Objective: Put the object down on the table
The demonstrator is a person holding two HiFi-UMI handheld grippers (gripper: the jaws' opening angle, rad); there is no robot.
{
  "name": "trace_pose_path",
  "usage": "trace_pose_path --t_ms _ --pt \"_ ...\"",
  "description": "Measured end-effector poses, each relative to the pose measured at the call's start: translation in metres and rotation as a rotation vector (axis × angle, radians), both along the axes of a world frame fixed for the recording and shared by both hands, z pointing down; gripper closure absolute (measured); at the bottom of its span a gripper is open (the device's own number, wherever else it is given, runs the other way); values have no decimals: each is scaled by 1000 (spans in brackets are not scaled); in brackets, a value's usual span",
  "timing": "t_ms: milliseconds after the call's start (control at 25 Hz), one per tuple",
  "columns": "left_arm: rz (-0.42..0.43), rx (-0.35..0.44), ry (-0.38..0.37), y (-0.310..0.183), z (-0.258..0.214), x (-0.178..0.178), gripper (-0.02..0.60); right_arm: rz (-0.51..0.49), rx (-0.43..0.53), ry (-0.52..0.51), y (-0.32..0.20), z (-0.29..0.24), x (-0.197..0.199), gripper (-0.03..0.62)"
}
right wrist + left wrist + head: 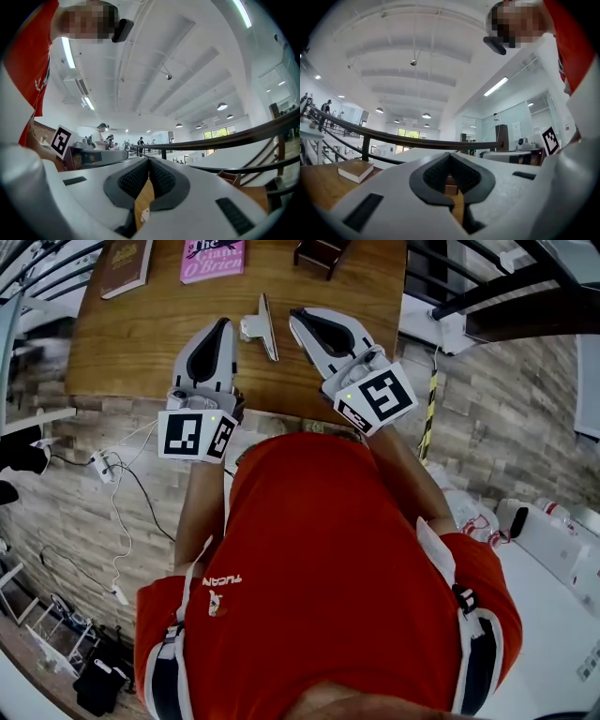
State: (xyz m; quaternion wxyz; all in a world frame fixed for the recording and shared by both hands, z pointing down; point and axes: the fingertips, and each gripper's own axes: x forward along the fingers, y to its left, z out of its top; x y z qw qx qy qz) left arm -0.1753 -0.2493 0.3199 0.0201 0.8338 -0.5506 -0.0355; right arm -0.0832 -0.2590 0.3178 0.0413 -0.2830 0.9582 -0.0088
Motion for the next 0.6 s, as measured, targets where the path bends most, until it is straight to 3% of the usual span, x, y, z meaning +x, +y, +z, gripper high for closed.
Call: trace_pose_path --t_ms 280,600 --pt "12 19 3 3 -10 8 572 -22 29 -6 7 -8 -3 569" --pt "8 -13 16 4 -2 11 572 -29 15 -1 9 0 0 569"
